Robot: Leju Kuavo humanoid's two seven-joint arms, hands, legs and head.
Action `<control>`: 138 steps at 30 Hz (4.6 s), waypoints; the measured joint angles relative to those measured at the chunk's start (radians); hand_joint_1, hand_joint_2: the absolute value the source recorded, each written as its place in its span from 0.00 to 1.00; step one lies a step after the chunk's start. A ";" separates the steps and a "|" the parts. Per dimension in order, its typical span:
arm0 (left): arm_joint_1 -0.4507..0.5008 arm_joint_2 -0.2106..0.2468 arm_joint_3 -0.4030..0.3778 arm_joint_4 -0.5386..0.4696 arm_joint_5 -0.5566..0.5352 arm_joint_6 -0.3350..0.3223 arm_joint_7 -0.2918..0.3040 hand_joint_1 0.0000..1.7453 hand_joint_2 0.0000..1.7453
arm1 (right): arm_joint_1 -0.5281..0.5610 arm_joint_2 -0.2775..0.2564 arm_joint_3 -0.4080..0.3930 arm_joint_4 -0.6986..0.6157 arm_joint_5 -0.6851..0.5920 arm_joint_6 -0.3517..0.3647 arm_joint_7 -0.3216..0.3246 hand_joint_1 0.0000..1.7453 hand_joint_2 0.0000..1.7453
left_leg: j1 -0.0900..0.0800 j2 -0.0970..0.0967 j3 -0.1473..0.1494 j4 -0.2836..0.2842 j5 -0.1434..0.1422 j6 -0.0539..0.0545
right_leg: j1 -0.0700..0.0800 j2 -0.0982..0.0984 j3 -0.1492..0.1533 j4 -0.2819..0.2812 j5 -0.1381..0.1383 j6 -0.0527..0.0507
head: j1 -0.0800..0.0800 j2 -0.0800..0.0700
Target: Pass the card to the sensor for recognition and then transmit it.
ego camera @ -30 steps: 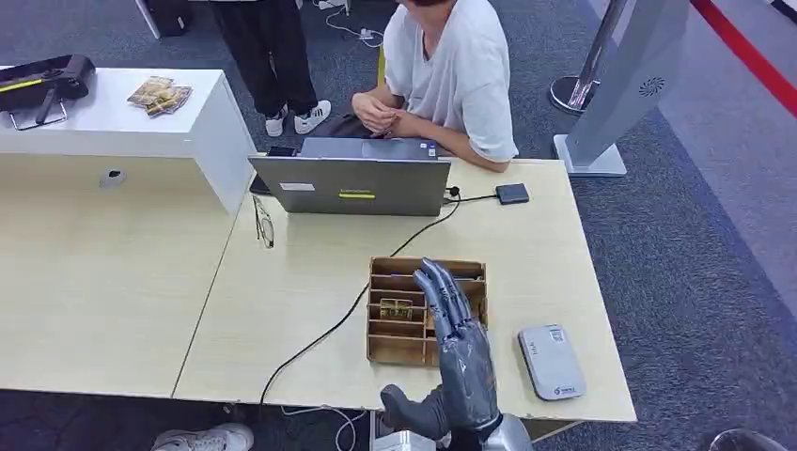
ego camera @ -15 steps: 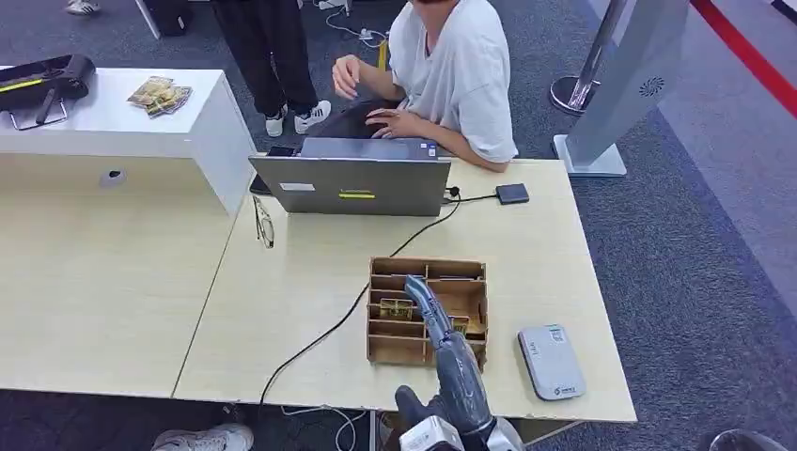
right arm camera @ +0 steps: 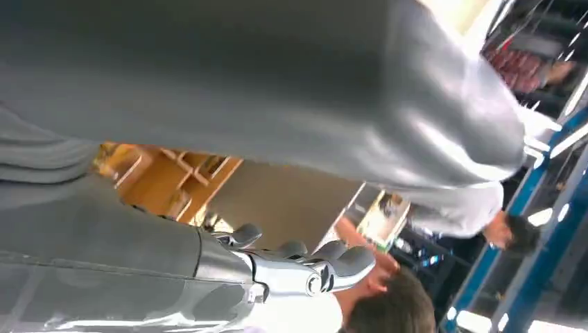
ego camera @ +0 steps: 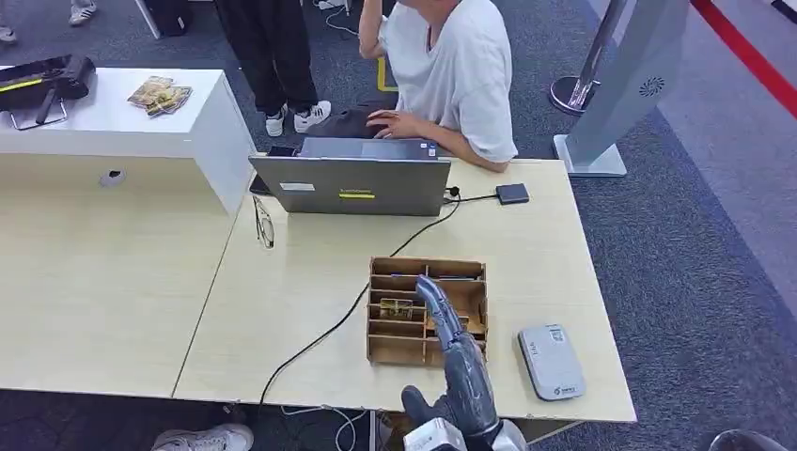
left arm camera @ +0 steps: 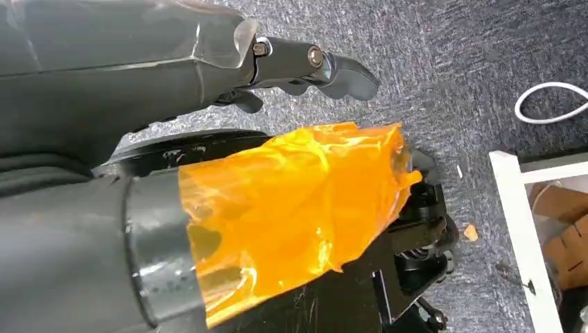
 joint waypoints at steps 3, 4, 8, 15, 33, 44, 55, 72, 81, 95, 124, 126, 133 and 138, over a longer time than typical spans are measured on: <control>0.000 0.000 0.000 0.000 -0.002 0.000 0.000 0.00 0.00 | 0.001 0.000 -0.002 0.000 0.031 -0.018 0.012 0.00 0.00 | 0.000 0.000 0.000 0.000 0.000 0.000 | 0.000 0.000 0.000 0.000 0.000 0.000 | 0.000 0.000; 0.000 0.000 0.000 0.000 -0.002 0.000 0.000 0.00 0.00 | 0.001 0.000 -0.003 0.000 0.034 -0.021 0.011 0.00 0.00 | 0.000 0.000 0.000 0.000 0.000 0.000 | 0.000 0.000 0.000 0.000 0.000 0.000 | 0.000 0.000; 0.000 0.000 0.000 0.000 -0.002 0.000 0.000 0.00 0.00 | 0.002 0.000 -0.004 0.000 0.039 -0.024 0.012 0.00 1.00 | 0.000 0.000 0.000 0.000 0.000 0.000 | 0.000 0.000 0.000 0.000 0.000 0.000 | 0.000 0.000; 0.000 0.000 0.000 0.000 -0.002 0.000 0.001 0.00 0.00 | 0.003 0.000 -0.008 0.003 0.110 -0.057 0.048 0.00 1.00 | 0.000 0.000 0.000 0.000 0.000 0.000 | 0.000 0.000 0.000 0.000 0.000 0.000 | 0.000 0.000; 0.000 0.000 -0.002 0.000 -0.001 -0.007 0.002 0.00 0.00 | 0.002 0.000 -0.021 0.031 0.282 -0.111 0.143 0.00 1.00 | 0.000 0.000 0.000 0.000 0.000 0.000 | 0.000 0.000 0.000 0.000 0.000 0.000 | 0.000 0.000; -0.002 0.000 -0.019 0.000 -0.003 -0.011 0.003 0.00 0.00 | -0.004 0.002 -0.031 0.041 0.391 -0.118 0.194 0.00 1.00 | 0.000 0.000 0.000 0.000 0.000 0.000 | 0.000 0.000 0.000 0.000 0.000 0.000 | 0.000 0.000; -0.005 -0.001 -0.052 0.000 -0.021 -0.026 0.021 0.00 0.00 | -0.057 0.010 -0.058 0.122 0.433 -0.109 0.240 0.00 1.00 | 0.000 0.000 0.000 0.000 0.000 0.000 | 0.000 0.000 0.000 0.000 0.000 0.000 | 0.000 0.000; -0.011 -0.005 -0.071 0.000 -0.036 -0.039 0.039 0.00 0.00 | -0.125 0.031 -0.099 0.250 0.516 -0.098 0.304 0.00 1.00 | 0.000 0.000 0.000 0.000 0.000 0.000 | 0.000 0.000 0.000 0.000 0.000 0.000 | 0.000 0.000; -0.013 -0.006 -0.080 0.000 -0.041 -0.042 0.040 0.00 0.00 | -0.139 0.035 -0.117 0.283 0.559 -0.099 0.333 0.00 1.00 | 0.000 0.000 0.000 0.000 0.000 0.000 | 0.000 0.000 0.000 0.000 0.000 0.000 | 0.000 0.000; -0.020 -0.010 -0.097 0.000 -0.040 -0.043 0.040 0.00 0.00 | -0.144 0.038 -0.154 0.312 0.673 -0.114 0.408 0.00 1.00 | 0.000 0.000 0.000 0.000 0.000 0.000 | 0.000 0.000 0.000 0.000 0.000 0.000 | 0.000 0.000; -0.036 -0.010 -0.135 0.000 -0.063 -0.054 0.058 0.00 0.00 | -0.232 0.040 -0.199 0.396 0.767 -0.056 0.457 0.00 1.00 | 0.000 0.000 0.000 0.000 0.001 0.000 | 0.000 0.000 0.000 0.000 0.000 0.000 | 0.000 0.000; -0.039 -0.010 -0.140 0.000 -0.063 -0.057 0.058 0.00 0.00 | -0.243 0.040 -0.199 0.409 0.771 -0.052 0.458 0.00 1.00 | 0.000 0.000 0.000 0.000 0.001 0.000 | 0.000 0.000 0.000 0.000 0.000 0.000 | 0.000 0.000; -0.042 -0.010 -0.149 0.000 -0.065 -0.063 0.058 0.00 0.00 | -0.284 0.040 -0.199 0.444 0.778 -0.031 0.467 0.00 1.00 | 0.000 0.000 0.000 0.000 0.001 0.000 | 0.000 0.000 0.000 0.000 0.000 0.000 | 0.000 0.000; -0.044 -0.010 -0.150 0.000 -0.064 -0.063 0.064 0.00 0.00 | -0.297 0.040 -0.199 0.461 0.784 -0.017 0.468 0.00 1.00 | 0.000 0.000 0.000 0.000 0.001 0.000 | 0.000 0.000 0.000 0.000 0.000 0.000 | 0.000 0.000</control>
